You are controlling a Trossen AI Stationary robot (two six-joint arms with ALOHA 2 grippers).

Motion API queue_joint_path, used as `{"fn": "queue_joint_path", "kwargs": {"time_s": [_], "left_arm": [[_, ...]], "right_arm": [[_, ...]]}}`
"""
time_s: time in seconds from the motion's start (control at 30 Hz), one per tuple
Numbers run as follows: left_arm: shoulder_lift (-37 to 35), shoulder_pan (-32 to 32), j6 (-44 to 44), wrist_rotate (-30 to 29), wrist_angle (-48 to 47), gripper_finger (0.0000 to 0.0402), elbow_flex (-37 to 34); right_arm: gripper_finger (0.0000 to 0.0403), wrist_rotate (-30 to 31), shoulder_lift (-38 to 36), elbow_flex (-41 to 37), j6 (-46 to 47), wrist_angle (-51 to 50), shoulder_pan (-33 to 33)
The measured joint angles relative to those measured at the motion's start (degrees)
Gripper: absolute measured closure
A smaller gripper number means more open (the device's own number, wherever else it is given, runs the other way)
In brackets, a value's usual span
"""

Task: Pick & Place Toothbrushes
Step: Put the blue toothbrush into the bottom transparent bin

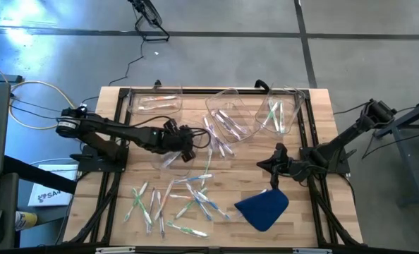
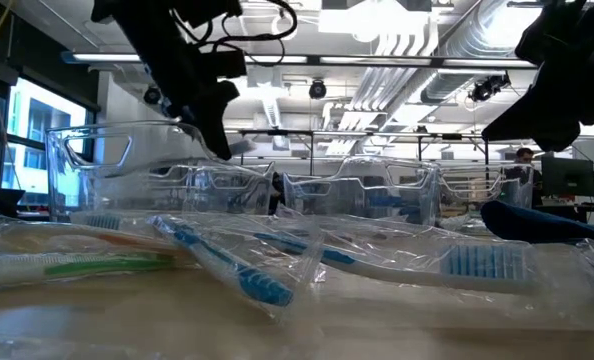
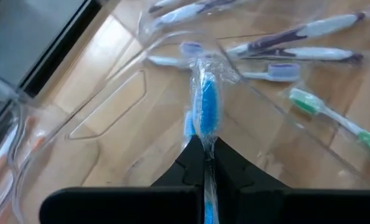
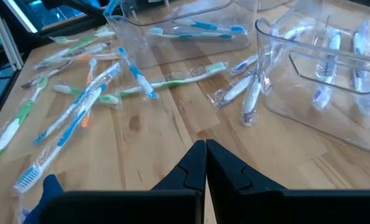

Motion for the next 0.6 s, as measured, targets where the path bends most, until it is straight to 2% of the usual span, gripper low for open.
{"fn": "queue_joint_path", "kwargs": {"time_s": [0.13, 0.4, 0.6], "left_arm": [[0.0, 0.4, -2.1, -0.8, 0.3, 0.0397, -0.8], [0.0, 0.4, -1.1, -0.8, 0.3, 0.0346, -1.0], [0.0, 0.4, -0.1, -0.9, 0.4, 0.0334, -1.0]], "right_arm": [[0.0399, 0.0, 1.2, 0.0, 0.3, 0.1, 0.0], [0.0399, 0.0, 2.2, 0.0, 0.4, 0.3, 0.0], [0.0399, -0.1, 2.2, 0.0, 1.7, 0.3, 0.0]]}}
